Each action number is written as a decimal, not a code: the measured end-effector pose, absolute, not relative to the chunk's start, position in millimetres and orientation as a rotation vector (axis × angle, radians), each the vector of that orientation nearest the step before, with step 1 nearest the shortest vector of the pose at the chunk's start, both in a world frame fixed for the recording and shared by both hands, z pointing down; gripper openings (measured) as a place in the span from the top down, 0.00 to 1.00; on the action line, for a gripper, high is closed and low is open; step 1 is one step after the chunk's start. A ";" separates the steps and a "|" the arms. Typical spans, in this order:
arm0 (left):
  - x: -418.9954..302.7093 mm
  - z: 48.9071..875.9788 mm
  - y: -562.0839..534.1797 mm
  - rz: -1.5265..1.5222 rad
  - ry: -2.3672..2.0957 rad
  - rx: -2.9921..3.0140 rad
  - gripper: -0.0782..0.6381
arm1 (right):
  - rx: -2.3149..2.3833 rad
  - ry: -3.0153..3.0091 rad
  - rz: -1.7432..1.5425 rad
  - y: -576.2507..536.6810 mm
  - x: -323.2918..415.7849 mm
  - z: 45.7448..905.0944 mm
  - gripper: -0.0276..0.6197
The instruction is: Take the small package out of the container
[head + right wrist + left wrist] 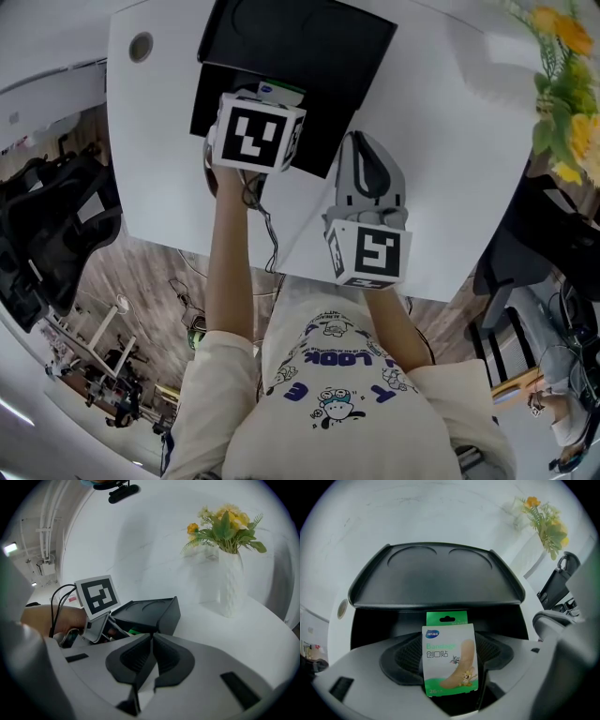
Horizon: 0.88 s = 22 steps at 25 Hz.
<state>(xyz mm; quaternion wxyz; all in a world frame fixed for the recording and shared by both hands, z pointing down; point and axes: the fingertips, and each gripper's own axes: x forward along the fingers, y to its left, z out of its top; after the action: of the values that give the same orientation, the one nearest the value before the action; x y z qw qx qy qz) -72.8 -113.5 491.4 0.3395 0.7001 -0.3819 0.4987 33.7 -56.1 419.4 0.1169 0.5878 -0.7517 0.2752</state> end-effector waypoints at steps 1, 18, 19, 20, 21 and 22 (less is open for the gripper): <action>-72.1 490.9 -113.1 1.293 -0.984 1.821 0.42 | 1.721 -2.200 0.804 -56.2 34.6 419.4 0.90; -71.3 473.3 -112.6 1.473 -0.890 1.885 0.42 | 1.726 -2.200 0.792 -53.2 30.9 414.1 0.90; -72.4 474.2 -112.5 1.513 -0.872 1.879 0.42 | 1.727 -2.199 0.793 -52.9 31.7 414.6 0.90; -72.8 475.1 -112.4 1.546 -0.853 1.874 0.42 | 1.728 -2.198 0.793 -52.7 32.5 415.1 0.90; -72.8 475.8 -112.2 1.567 -0.834 1.870 0.42 | 1.729 -2.196 0.794 -52.5 33.2 415.4 0.90; -72.6 476.4 -112.1 1.576 -0.818 1.868 0.42 | 1.730 -2.195 0.795 -52.7 33.5 415.5 0.90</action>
<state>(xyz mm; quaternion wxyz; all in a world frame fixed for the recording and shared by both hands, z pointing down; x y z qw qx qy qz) -72.6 -112.1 476.4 0.2783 0.6963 -0.3047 0.5873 33.5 -52.7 415.5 0.1177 0.5912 -0.7503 0.2716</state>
